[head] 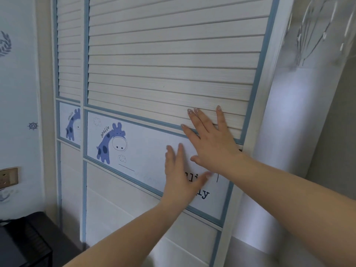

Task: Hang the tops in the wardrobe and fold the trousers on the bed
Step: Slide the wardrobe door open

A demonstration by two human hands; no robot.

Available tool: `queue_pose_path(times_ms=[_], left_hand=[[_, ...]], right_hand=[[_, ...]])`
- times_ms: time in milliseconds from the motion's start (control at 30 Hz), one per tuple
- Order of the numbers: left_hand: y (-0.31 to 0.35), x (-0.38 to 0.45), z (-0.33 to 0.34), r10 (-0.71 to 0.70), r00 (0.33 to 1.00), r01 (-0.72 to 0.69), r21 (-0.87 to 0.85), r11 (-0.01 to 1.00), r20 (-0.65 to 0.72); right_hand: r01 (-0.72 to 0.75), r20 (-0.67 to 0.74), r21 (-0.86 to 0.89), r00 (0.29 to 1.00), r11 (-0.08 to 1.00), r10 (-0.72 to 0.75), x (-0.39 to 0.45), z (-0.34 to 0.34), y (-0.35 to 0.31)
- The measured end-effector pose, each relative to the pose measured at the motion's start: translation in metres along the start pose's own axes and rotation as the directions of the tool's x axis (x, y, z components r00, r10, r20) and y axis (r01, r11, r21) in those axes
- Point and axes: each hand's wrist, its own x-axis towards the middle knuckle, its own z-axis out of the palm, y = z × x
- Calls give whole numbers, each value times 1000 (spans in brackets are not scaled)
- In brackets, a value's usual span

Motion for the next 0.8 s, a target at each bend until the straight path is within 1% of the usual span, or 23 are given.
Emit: queue_pose_path(times_ms=[100, 200, 333, 433, 533, 600, 633, 700, 733, 800], left_hand=[[11, -11, 12, 45, 998, -44, -23, 999, 50], [6, -8, 16, 42, 999, -42, -29, 999, 20], [-4, 1, 12, 21, 1000, -21, 79, 997, 2], [-12, 6, 6, 42, 999, -42, 121, 992, 2], [-19, 12, 0, 57, 998, -57, 133, 989, 5], [-23, 15, -4, 64, 998, -65, 132, 989, 12], [-25, 16, -6, 63, 998, -64, 141, 988, 14], [-27, 20, -11, 54, 998, -56, 165, 985, 17], [-28, 21, -13, 48, 999, -51, 173, 984, 17], [-30, 25, -18, 31, 1000, -31, 190, 981, 4]], right_hand=[[22, -13, 52, 1000, 998, -21, 10, -3, -6], [35, -66, 73, 997, 997, -30, 10, -4, -5], [-41, -233, 141, 970, 989, 73, -4, -3, 6], [-83, -274, 171, 953, 982, 129, -17, 5, 11], [-137, -297, 295, 927, 946, 227, -23, 11, 8], [-182, -266, 446, 908, 876, 324, -24, 15, 5], [-221, -210, 555, 895, 802, 393, -24, 18, 3], [-298, -48, 741, 870, 602, 491, -21, 25, -1], [-321, 11, 784, 863, 531, 505, -19, 29, -4], [-329, 55, 818, 862, 473, 505, -12, 37, -9]])
